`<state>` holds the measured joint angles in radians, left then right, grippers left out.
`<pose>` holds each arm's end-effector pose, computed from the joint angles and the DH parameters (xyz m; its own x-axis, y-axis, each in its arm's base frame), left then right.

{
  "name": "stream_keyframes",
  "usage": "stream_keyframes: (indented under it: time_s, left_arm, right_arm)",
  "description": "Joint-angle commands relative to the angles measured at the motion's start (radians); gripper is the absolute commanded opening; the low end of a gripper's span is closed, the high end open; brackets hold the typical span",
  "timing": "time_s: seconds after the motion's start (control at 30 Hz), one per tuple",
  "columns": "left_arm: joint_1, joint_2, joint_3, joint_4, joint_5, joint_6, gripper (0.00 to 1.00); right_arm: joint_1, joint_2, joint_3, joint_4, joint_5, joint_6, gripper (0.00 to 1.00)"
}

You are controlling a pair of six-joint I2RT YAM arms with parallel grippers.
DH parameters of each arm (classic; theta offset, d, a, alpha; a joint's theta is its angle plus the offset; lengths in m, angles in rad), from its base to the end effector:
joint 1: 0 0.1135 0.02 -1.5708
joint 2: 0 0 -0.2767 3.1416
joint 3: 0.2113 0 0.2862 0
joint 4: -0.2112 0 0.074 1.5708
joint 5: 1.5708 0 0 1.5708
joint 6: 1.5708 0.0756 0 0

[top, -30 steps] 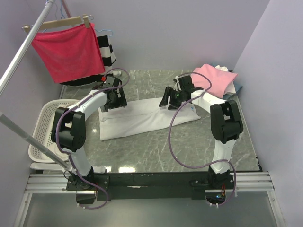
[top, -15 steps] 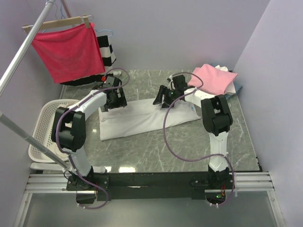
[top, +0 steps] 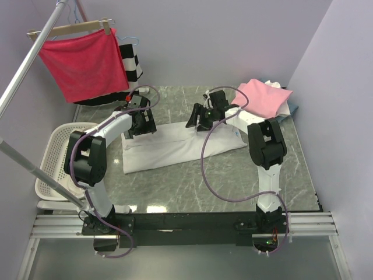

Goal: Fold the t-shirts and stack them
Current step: Fold the other side of the tshirt into a rectangle

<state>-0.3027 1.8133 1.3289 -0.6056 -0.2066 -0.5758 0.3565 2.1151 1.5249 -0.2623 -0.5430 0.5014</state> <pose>0.4155 -0.1135 0.1737 -0.8194 -0.3024 -0.4870 -0.2920 0.9512 -0.0993 0.4741 0.2183 0.1399 -0.9155 0.0982 -0.3902 -0.2024 0.7258 0.6575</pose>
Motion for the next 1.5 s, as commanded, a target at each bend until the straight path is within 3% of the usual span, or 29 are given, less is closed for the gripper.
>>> stream_keyframes:
  time_s: [0.0,0.23,0.63,0.83,0.93,1.07,1.27,1.37,1.47]
  left_arm:
    - [-0.003,0.008,-0.008,0.024,-0.004,0.017,1.00]
    - [-0.003,0.004,-0.005,0.023,-0.004,0.017,0.99]
    - [-0.003,0.003,0.004,0.021,0.006,0.017,1.00]
    - [-0.003,0.014,0.012,0.024,0.015,0.016,1.00]
    - [-0.003,0.018,0.019,0.020,0.010,0.021,0.99]
    - [-0.003,0.012,0.015,0.015,-0.022,0.028,0.99]
    - [-0.003,0.024,-0.005,0.036,-0.014,0.024,0.99]
    - [-0.003,0.035,-0.011,0.066,0.019,0.014,0.99]
    - [-0.007,0.032,-0.029,0.115,0.082,0.011,0.99]
  right_arm:
    - [0.022,-0.116,0.015,-0.012,0.044,-0.029,0.73]
    - [0.019,-0.170,-0.032,-0.006,0.137,-0.060,0.74]
    - [0.019,-0.014,-0.017,0.052,-0.057,0.014,0.73]
    - [0.007,0.063,0.000,0.023,-0.008,-0.001,0.74]
    - [0.001,0.049,0.014,-0.063,0.104,-0.023,0.74]
    - [-0.019,-0.062,-0.101,-0.118,0.209,-0.044,0.75]
    - [-0.028,-0.352,-0.368,0.078,0.115,-0.107,0.75]
    - [-0.036,-0.446,-0.371,0.034,0.153,-0.139,0.76]
    - [-0.048,-0.481,-0.347,-0.097,0.306,-0.139,0.76]
